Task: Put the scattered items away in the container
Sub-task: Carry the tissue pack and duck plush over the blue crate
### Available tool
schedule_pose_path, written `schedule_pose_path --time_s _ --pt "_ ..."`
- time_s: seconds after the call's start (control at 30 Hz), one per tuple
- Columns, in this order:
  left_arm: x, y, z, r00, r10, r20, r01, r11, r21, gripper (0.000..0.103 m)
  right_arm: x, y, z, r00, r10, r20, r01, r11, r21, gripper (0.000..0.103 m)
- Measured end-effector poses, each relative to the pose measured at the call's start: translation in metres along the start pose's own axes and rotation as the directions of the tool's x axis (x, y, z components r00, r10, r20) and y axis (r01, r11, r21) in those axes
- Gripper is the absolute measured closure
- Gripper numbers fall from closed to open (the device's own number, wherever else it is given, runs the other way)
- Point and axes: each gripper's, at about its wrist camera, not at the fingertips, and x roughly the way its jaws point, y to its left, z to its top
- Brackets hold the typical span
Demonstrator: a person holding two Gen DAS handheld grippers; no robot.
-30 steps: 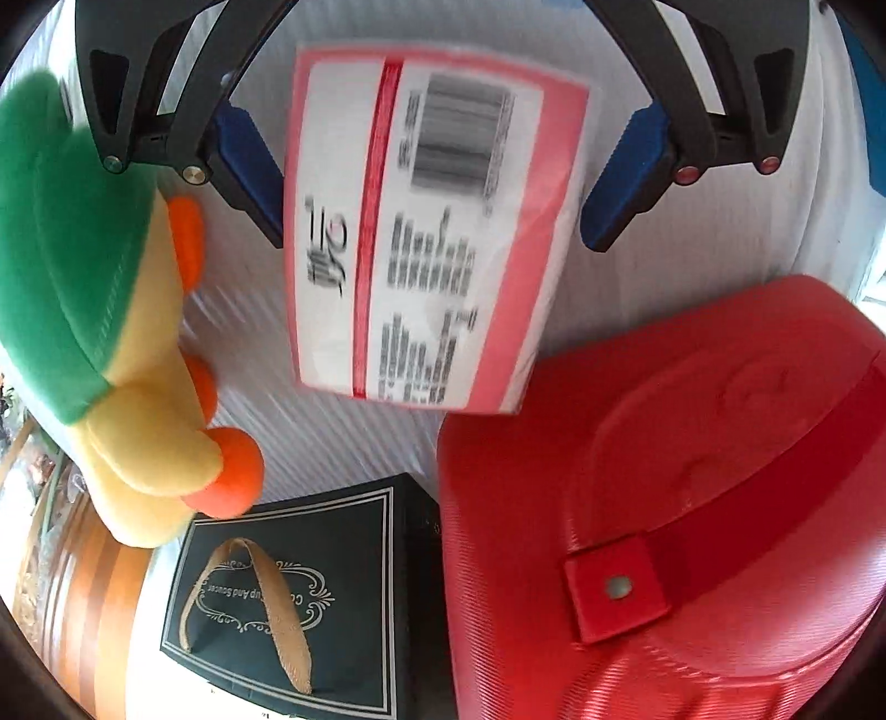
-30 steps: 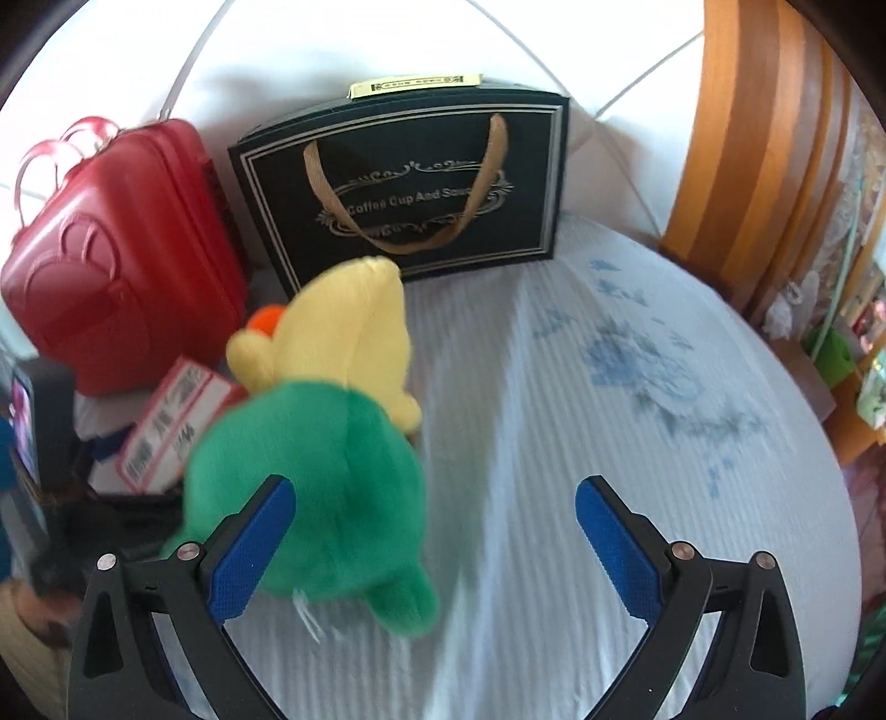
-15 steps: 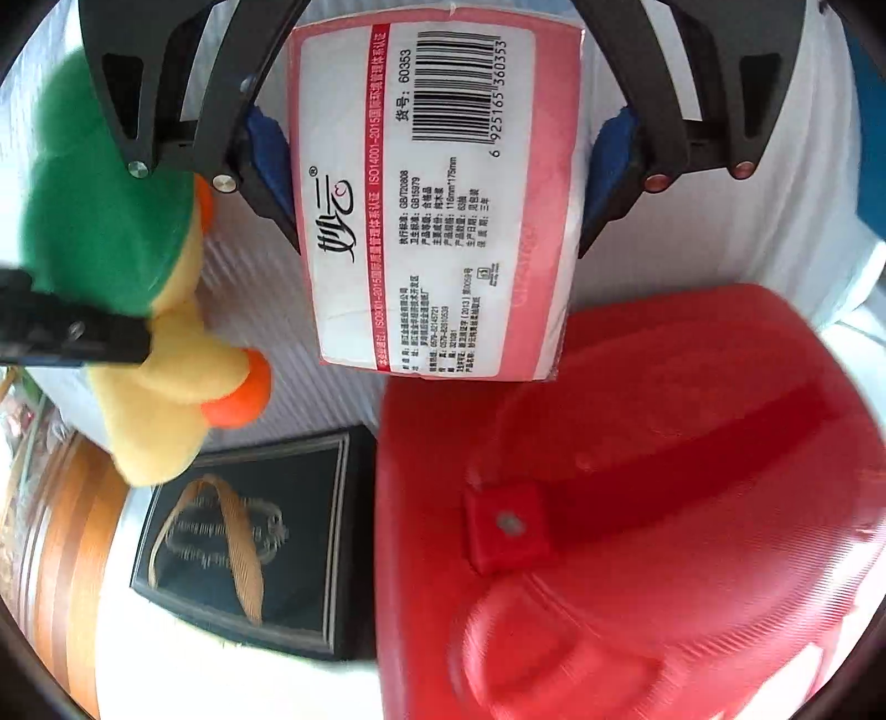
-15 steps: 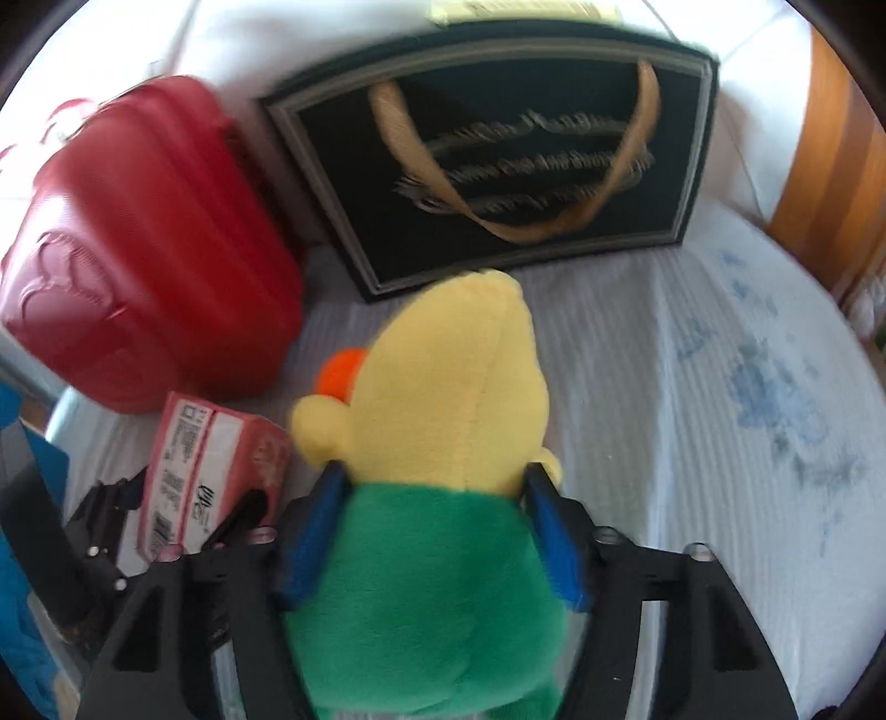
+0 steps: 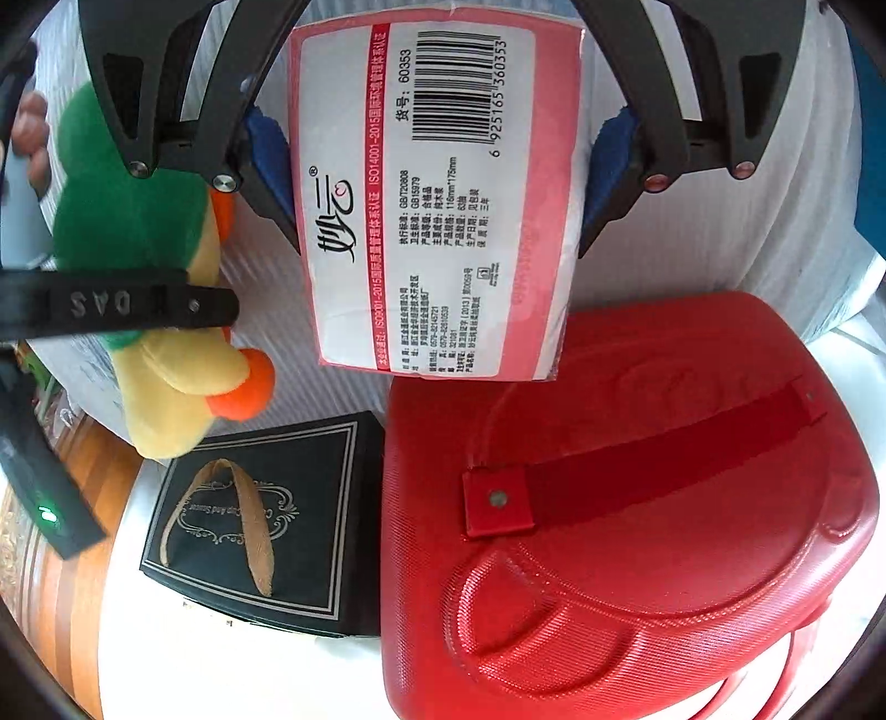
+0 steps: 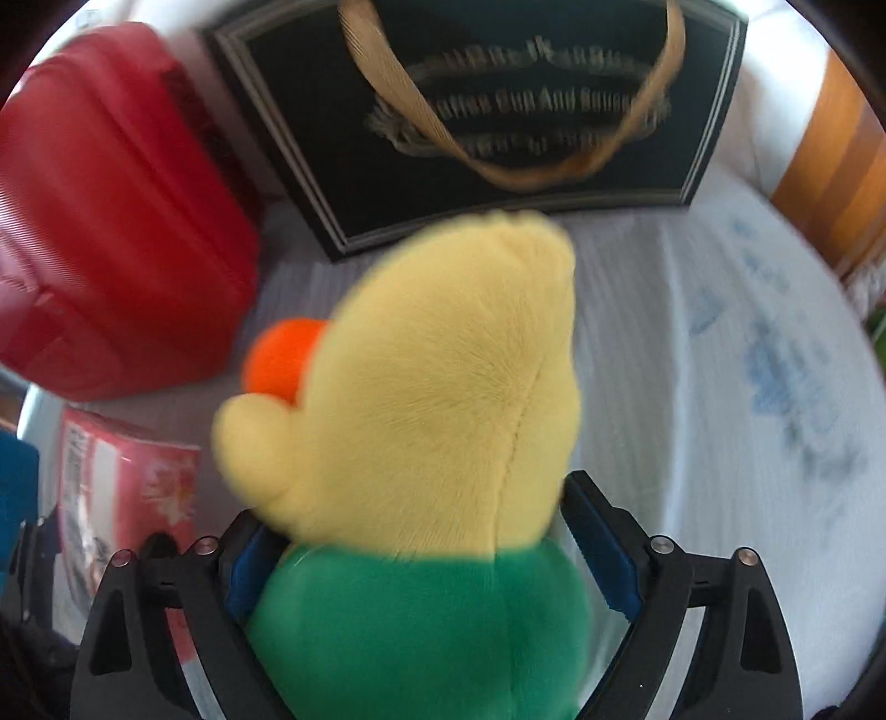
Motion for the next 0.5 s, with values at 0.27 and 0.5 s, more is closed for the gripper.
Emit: schedule_pose_path --time_s 0.27,0.5 --pt "-0.056 0.007 0.002 0.998 0.027 0.048 -0.026 0.999 -0.027 0.016 -0.071 0.015 -0.022 0.985 0.066 0.159 -0.053 0.995 -0.079 0.032" --pt "-0.179 0.03 -0.008 0.983 0.103 0.151 -0.091 0.993 -0.08 0.016 -0.182 0.06 -0.061 0.94 0.147 0.308 -0.083 0.974 -0.213 0.032"
